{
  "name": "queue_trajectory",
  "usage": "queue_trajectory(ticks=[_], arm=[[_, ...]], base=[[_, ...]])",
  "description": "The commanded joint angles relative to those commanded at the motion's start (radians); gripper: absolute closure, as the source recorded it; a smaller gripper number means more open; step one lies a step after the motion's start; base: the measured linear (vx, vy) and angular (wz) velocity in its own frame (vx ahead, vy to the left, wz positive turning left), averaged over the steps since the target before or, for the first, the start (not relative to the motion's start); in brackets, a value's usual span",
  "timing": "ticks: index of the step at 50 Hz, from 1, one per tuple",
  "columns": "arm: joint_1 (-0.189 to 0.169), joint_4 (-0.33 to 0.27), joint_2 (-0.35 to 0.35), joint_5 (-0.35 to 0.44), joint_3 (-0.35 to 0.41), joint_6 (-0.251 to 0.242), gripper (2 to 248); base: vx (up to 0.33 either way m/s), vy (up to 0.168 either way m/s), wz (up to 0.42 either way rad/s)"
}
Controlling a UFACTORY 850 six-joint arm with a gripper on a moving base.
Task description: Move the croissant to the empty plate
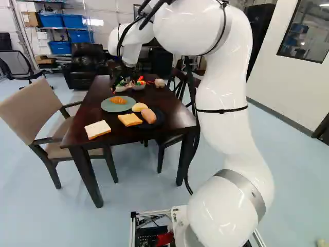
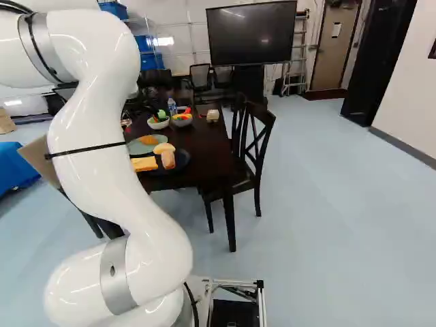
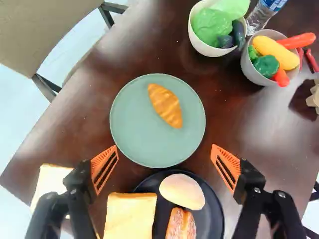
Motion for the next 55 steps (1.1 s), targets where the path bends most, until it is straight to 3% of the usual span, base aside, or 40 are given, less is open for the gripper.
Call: queue_trajectory(ticks=[25,55], arm=[[-0.064,0.037,0.106,-0.074,0.069,0.000,3],[-0.150,0.077,0.235,-0.227,0.143,0.000,3]], base=[[0.000,0.000,0.000],[0.000,0.000,0.000]])
